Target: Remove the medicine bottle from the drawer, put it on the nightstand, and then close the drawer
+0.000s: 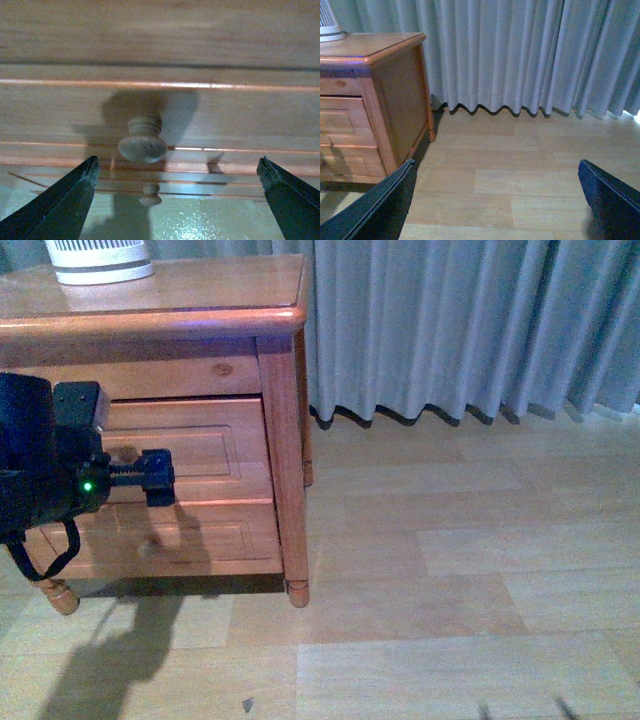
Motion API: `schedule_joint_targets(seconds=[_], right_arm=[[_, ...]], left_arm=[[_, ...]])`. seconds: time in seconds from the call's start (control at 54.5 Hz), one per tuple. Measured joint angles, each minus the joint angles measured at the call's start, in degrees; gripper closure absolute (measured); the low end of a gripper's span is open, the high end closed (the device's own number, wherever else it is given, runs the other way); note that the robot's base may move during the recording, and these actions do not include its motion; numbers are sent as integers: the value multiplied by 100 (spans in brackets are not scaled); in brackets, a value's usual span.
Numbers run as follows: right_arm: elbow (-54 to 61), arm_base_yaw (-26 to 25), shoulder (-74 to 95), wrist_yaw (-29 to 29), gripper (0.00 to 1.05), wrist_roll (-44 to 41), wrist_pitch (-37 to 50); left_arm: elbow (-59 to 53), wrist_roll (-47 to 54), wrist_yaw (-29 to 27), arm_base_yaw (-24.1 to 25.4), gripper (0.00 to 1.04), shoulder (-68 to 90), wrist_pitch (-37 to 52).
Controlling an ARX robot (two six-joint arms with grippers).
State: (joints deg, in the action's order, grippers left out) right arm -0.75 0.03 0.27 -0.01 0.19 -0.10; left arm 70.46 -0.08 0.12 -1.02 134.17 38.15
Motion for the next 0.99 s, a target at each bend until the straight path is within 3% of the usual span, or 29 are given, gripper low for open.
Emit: schedule_joint_targets(seconds=[0.459,0.661,0.863,0.918,0.991], right_arm=[[0,0,0,0,7,0,0],[0,0,0,0,7,0,0],[0,0,0,0,7,0,0],[0,0,0,0,7,0,0],[0,0,0,0,7,0,0]], left_arm=[[59,96,245,227,8,208,166],[92,90,249,304,38,282,232],[101,55,350,278,75,282,374],[101,26,358,271,72,282,391],[98,24,404,264,60,280,442]])
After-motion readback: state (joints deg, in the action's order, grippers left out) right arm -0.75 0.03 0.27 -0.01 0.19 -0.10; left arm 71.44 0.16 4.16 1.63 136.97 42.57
